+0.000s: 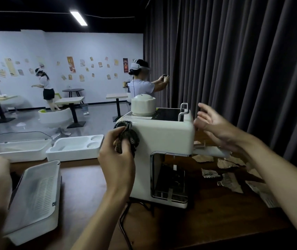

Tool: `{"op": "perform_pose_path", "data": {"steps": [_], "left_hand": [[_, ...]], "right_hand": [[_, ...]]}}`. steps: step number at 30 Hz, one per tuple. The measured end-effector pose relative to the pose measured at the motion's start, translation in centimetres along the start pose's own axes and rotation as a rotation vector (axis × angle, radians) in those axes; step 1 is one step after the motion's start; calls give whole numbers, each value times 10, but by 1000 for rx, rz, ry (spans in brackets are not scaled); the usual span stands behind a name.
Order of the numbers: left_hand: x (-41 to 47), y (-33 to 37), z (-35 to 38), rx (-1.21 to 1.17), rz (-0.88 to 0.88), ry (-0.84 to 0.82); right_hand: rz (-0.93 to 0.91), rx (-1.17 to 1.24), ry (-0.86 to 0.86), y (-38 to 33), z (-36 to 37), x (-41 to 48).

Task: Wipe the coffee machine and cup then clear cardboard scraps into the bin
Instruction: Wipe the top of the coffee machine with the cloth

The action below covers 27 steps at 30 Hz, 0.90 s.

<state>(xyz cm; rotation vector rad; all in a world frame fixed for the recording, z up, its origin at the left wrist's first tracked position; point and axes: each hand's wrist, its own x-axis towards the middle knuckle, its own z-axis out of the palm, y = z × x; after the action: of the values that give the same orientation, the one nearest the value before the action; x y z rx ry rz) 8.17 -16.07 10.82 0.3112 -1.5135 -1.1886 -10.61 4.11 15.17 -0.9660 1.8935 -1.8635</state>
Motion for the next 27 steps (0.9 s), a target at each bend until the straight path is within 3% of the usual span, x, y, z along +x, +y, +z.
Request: {"op": "perform_pose_path", "data": {"steps": [5, 14, 22, 27], "left_hand": [[3, 6, 12, 7, -3, 40], [35, 0, 7, -13, -7, 17], [30, 7, 8, -134, -48, -69], [55, 6, -2, -119, -182, -112]], "right_hand": [[116, -3, -129, 1, -3, 15], [61, -204, -139, 12, 0, 16], [-51, -275, 91, 9, 37, -7], [-102, -373, 106, 9, 53, -22]]}}
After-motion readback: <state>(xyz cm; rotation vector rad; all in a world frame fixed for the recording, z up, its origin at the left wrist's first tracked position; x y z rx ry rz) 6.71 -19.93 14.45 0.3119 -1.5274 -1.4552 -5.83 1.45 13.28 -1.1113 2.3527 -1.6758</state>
